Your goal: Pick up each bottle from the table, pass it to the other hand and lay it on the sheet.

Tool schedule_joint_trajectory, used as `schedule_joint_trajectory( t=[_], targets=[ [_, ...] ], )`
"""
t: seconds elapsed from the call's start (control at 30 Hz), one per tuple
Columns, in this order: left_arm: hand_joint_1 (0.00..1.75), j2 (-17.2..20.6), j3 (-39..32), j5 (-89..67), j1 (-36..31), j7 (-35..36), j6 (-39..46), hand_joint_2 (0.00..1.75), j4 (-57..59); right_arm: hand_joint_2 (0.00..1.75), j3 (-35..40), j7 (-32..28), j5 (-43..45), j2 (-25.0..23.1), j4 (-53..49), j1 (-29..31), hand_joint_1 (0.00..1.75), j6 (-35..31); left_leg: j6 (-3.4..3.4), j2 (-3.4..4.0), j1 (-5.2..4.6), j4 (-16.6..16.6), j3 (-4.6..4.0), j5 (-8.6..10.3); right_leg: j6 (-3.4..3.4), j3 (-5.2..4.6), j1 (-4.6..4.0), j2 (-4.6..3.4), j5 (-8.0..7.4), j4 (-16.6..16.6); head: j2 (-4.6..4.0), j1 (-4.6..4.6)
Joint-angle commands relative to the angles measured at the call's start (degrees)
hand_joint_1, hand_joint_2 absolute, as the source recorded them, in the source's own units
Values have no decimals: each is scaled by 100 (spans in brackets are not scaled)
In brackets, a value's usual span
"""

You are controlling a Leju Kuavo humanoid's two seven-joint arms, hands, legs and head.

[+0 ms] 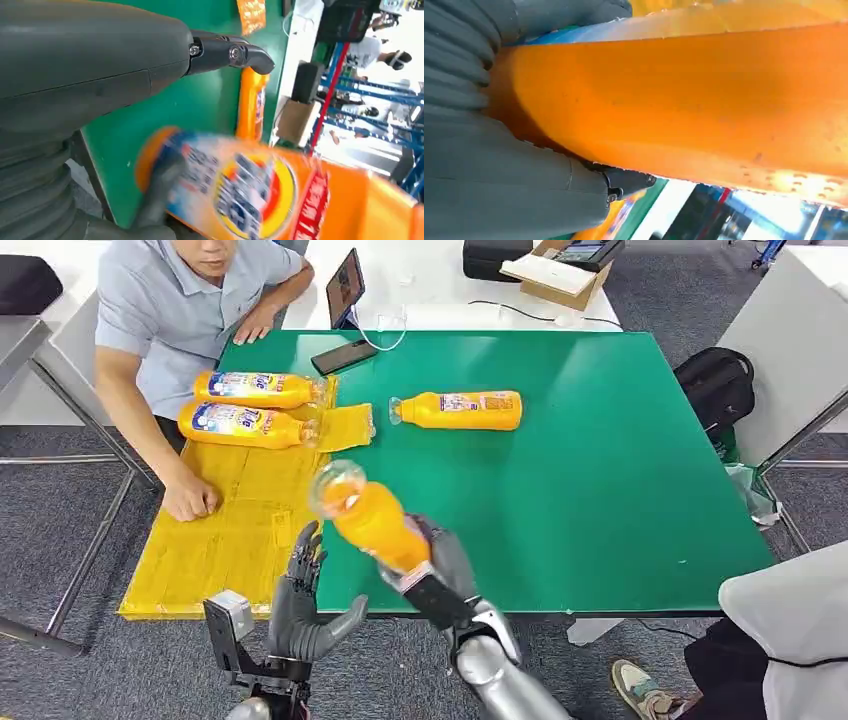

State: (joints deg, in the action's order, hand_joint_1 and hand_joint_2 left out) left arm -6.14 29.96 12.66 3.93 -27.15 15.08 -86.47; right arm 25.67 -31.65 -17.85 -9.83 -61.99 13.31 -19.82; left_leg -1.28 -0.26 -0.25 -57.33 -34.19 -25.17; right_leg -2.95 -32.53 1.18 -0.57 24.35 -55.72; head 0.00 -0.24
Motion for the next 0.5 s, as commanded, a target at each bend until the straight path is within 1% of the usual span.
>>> schedule_joint_trajectory(
  t=[0.03,0.13,0.3,0.4,0.47,0.5],
  targets=[
    [0,118,79,240,-232,20,-172,175,121,175,1046,-184,-7,-100,954,153,175,147,9,5,7,7,20,-5,12,20,-8,0,3,9,0,0],
    [0,125,63,386,-196,-7,-323,175,6,175,1211,-182,16,-143,1215,242,175,271,8,5,8,4,17,-5,11,19,-8,1,3,7,0,0],
    [0,148,103,524,-188,-6,-542,175,-100,175,1313,-130,-20,-222,1596,418,175,273,8,8,6,4,13,-5,12,15,-6,-2,2,6,0,2],
    [0,141,113,535,-226,25,-581,175,-17,175,1390,-127,-84,-281,1763,523,175,254,7,-4,3,5,6,-1,11,9,-3,7,3,4,0,0],
    [0,123,112,536,-278,58,-572,175,96,175,1458,-177,-119,-311,1787,557,175,238,9,5,7,4,12,-5,14,14,-8,0,3,6,0,0],
    [52,111,111,533,-317,225,-500,175,193,175,1491,-151,-147,-309,1760,552,175,198,7,4,4,3,8,-3,11,10,-5,2,2,4,0,2]
  ],
)
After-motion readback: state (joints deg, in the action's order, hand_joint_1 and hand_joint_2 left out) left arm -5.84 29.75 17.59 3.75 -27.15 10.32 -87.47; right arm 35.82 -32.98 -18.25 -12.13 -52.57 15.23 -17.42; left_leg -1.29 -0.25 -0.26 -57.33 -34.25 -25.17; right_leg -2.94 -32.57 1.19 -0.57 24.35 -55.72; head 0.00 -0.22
